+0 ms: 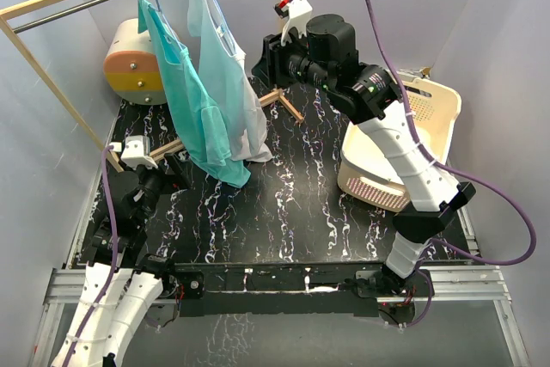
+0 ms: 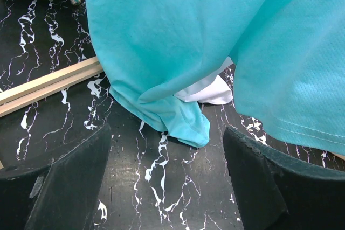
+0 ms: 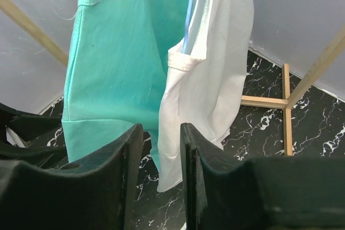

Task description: Remove the t-shirt from the hanger

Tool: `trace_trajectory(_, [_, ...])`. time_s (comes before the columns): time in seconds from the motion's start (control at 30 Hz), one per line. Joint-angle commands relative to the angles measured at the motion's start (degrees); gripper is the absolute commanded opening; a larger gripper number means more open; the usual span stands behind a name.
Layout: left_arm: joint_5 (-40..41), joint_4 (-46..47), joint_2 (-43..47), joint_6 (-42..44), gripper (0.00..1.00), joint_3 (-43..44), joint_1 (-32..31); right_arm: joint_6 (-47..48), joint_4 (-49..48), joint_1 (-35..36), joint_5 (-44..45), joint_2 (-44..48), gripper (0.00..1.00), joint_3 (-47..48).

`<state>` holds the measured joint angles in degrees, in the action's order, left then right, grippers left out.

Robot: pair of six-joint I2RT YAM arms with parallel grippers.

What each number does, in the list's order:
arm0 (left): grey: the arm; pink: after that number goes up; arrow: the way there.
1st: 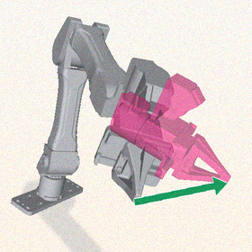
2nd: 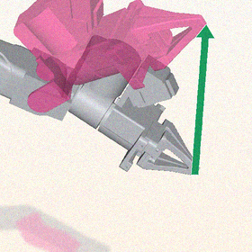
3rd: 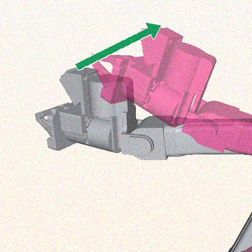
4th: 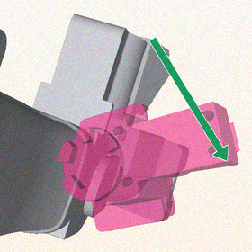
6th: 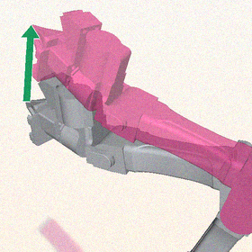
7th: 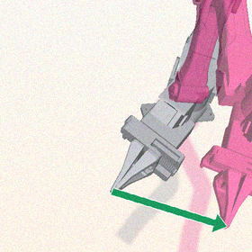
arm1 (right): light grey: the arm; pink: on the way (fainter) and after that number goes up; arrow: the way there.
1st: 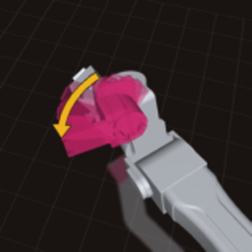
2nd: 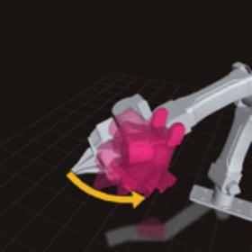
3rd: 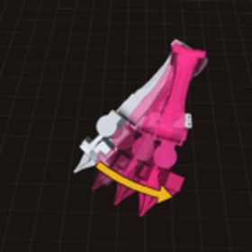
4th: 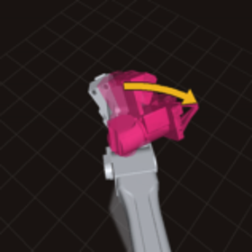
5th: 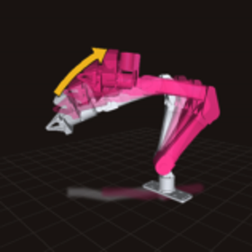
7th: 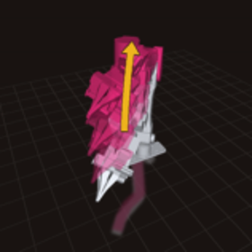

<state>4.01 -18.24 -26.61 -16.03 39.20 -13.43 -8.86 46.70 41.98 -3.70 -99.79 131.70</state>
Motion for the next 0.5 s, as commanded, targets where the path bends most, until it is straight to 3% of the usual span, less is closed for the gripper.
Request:
trace_trajectory(0.0, [-0.5,0.0,0.3,0.6,0.82,0.3,-0.1,-0.2,-1.8,-0.2,1.4,0.7,0.42,3.5])
trace_trajectory(0.13, [-0.3,-0.2,0.4,0.6,0.82,0.4,0.0,0.7,-6.1,-0.2,-0.1,3.2,0.5,-0.6])
trace_trajectory(0.47, [-0.2,-0.3,0.0,0.5,0.82,0.3,0.0,1.4,-5.3,-0.1,4.2,0.2,0.5,1.3])
